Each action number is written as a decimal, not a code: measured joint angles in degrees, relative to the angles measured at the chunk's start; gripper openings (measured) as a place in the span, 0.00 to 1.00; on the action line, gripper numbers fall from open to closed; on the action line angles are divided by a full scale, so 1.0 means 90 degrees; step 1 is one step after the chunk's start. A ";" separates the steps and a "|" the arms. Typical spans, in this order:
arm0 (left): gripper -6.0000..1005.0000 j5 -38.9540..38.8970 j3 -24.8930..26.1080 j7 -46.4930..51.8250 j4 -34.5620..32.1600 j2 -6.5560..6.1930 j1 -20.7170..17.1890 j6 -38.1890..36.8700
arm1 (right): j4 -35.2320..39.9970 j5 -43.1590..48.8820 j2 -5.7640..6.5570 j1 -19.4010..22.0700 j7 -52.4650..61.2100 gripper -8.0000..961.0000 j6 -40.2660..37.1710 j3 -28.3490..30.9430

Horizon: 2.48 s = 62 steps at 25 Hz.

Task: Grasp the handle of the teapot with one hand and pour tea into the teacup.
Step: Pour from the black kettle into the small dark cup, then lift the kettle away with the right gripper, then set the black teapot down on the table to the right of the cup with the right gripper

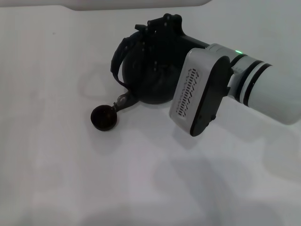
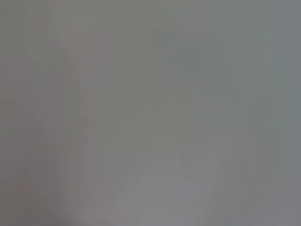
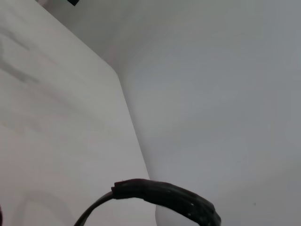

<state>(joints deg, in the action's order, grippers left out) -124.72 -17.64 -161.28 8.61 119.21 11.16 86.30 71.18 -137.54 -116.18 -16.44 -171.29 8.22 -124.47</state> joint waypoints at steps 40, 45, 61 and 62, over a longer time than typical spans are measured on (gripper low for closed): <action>0.88 0.0000 0.0026 0.0000 -0.0010 -0.0014 0.0019 0.0034 | -0.0479 -0.1438 -0.0001 0.0165 0.0019 0.12 0.1109 0.0326; 0.88 0.0000 0.0026 0.0000 -0.0010 -0.0014 0.0020 0.0035 | -0.0688 -0.2170 -0.0001 0.0288 0.0031 0.12 0.1530 0.0534; 0.88 0.0000 -0.0002 0.0000 -0.0010 -0.0014 0.0093 0.0013 | -0.1059 -0.2415 0.0000 0.1455 0.1403 0.12 0.2976 0.1180; 0.88 0.0000 -0.0003 0.0000 -0.0009 -0.0014 0.0094 0.0011 | -0.1117 -0.2417 -0.0001 0.1485 0.1497 0.12 0.3042 0.1190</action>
<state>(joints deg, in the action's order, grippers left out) -124.71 -17.66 -161.28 8.53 119.09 12.01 86.41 61.12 -159.29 -116.19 -3.07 -157.82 35.60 -113.76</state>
